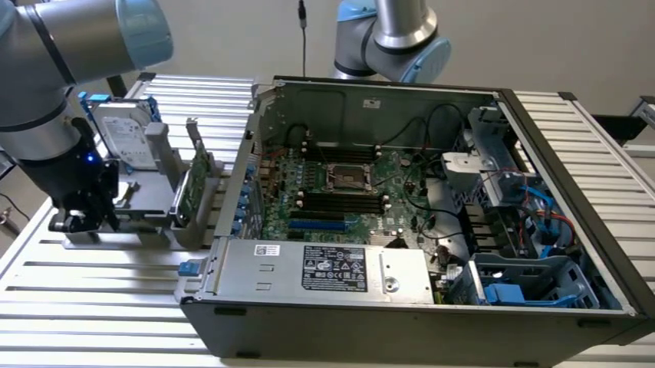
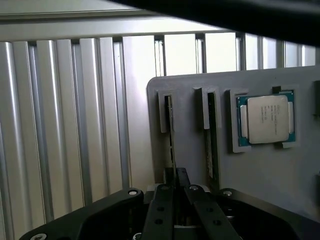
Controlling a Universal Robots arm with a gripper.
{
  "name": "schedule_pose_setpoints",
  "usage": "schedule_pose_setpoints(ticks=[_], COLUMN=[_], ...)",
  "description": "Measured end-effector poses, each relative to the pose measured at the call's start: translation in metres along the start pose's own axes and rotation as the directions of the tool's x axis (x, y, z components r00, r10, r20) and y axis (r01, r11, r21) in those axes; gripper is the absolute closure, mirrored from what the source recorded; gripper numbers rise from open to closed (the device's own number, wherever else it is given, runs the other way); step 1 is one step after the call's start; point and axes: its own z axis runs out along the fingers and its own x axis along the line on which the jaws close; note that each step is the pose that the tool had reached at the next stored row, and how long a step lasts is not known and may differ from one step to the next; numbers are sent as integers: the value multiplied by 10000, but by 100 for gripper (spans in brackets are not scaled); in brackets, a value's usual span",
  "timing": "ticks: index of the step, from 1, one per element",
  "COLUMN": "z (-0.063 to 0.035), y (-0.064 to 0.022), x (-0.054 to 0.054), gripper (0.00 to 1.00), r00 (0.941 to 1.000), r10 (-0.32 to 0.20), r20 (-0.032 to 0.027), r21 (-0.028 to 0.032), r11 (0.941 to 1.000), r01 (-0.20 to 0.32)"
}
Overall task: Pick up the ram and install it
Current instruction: 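Pick up the ram and move it above insertion slot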
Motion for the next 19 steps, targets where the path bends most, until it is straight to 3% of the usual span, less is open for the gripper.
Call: schedule_pose_setpoints(ticks=[6,19], z=[-119,-556], y=[4,-6], x=[-5,-22], gripper=[86,86], r00=[10000,10000], r10=[0,0], r20=[0,-1], r21=[0,0], r11=[10000,10000], r01=[0,0])
